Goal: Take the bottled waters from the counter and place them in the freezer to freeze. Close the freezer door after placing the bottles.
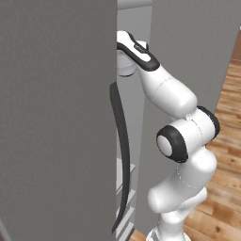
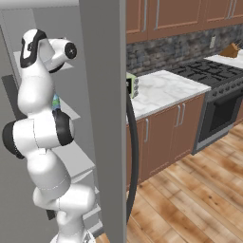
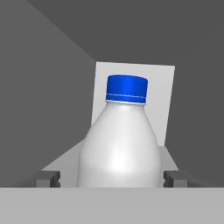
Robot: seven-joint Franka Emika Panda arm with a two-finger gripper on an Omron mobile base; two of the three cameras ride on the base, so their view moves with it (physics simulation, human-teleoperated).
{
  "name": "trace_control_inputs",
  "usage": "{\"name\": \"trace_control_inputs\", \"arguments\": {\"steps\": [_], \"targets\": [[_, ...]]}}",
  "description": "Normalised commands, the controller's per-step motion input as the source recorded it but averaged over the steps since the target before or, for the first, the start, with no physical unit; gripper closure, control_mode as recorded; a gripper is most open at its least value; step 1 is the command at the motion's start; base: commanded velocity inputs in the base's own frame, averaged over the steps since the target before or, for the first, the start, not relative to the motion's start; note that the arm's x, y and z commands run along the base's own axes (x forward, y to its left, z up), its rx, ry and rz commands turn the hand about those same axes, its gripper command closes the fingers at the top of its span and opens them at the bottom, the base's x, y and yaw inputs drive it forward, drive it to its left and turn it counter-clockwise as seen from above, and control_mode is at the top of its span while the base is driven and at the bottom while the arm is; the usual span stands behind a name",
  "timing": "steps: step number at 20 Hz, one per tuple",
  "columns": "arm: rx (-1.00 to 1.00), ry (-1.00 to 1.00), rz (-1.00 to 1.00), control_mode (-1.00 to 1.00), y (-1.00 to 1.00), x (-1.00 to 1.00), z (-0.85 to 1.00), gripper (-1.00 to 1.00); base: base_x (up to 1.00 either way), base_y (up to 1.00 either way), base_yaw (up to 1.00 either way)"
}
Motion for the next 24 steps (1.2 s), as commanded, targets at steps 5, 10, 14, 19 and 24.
{"name": "trace_control_inputs", "arguments": {"steps": [5, 10, 14, 19, 24], "targets": [[0.00, 0.00, -0.02, -1.00, -0.05, 0.00, 0.00, -1.00, 0.00, 0.00, 0.00], [0.00, 0.00, -0.10, -1.00, -0.29, 0.00, 0.00, -1.00, 0.00, 0.00, 0.00], [0.00, 0.00, -0.12, -1.00, -0.44, -0.16, 0.08, -1.00, 0.00, 0.00, 0.00], [0.00, 0.00, -0.11, -1.00, -0.50, -0.27, 0.15, -1.00, 0.00, 0.00, 0.00], [0.00, 0.00, -0.09, -1.00, -0.55, -0.51, 0.20, -1.00, 0.00, 0.00, 0.00]]}}
